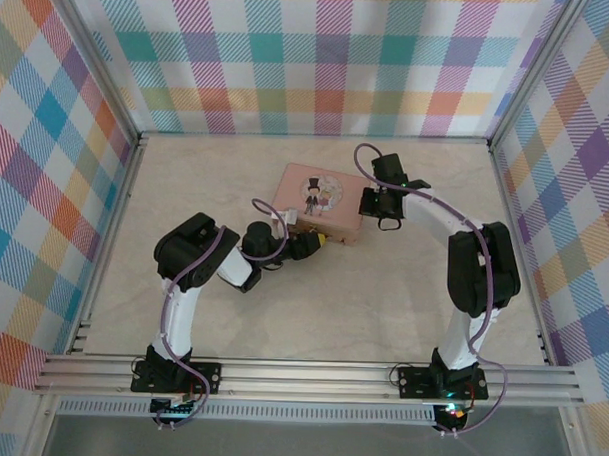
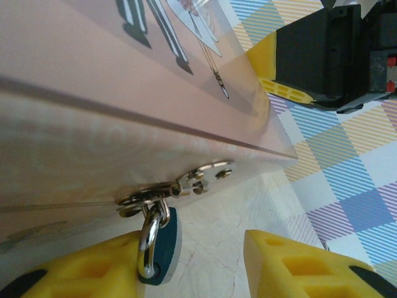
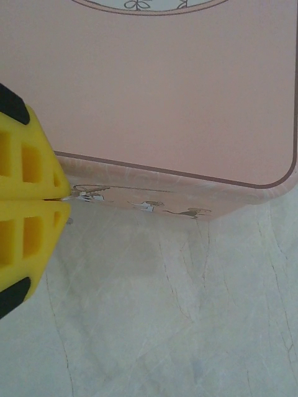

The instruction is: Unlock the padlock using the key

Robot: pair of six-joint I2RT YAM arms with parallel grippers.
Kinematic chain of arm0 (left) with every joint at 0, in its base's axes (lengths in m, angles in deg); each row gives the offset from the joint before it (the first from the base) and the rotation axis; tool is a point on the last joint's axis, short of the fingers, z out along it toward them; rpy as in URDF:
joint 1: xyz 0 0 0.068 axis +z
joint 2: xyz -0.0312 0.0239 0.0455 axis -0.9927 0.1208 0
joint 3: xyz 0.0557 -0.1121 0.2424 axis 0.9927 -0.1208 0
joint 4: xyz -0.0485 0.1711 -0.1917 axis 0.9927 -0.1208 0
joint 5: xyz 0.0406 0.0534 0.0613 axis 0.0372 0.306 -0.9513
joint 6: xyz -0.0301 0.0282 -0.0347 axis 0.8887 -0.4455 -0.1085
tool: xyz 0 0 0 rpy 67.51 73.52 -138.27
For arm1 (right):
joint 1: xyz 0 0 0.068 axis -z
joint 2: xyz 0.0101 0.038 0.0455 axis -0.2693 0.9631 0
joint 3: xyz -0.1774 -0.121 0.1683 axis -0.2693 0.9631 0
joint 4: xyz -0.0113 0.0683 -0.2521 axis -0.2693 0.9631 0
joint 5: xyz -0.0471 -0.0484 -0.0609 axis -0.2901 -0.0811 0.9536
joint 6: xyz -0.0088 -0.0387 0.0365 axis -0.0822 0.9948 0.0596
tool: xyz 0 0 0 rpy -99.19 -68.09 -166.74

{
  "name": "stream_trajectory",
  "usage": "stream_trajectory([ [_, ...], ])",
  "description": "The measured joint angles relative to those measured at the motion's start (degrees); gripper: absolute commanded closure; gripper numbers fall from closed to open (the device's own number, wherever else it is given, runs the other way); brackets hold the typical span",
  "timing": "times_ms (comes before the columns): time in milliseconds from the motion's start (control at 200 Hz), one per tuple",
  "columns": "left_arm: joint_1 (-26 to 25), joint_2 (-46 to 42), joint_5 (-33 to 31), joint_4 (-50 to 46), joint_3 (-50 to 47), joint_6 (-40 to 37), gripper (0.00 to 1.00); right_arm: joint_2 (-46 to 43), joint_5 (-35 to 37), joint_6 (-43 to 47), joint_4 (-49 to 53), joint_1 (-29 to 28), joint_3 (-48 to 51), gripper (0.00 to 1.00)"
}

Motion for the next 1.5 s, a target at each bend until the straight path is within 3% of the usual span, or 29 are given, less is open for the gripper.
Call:
stream_trajectory([
  [215, 0.7, -0.2, 0.0, -0.3, -0.2, -0.5, 0.64, 0.1, -0.6, 0.0, -0.2, -0.2, 0.0, 1.0],
  [385, 0.8, -0.3, -0.3, -1.0, -0.1, -1.3, 0.5, 0.1, -0.7, 0.0, -0.3, -0.2, 0.0, 1.0],
  [745, -0.3, 0.1, -1.7, -1.4, 1.1, -0.8, 0.44, 0.5, -1.2, -0.3, -1.4, -0.3, 0.0, 1.0],
  [860, -0.9, 0.3, -1.4, -1.5, 1.5, -0.2, 0.48, 0.6, -1.2, -0.4, -1.9, -0.5, 0.0, 1.0],
  [1165, -0.6, 0.5, -1.5, -0.4, 1.2, 0.4, 0.45, 0.8, -1.5, -0.4, -2.6, -0.9, 0.0, 1.0],
  [1500, 1.8, 0.2, -2.5, 0.6, -1.4, 2.0, 0.56, 0.9, -2.5, -0.4, -2.2, -2.0, 0.5, 1.0],
])
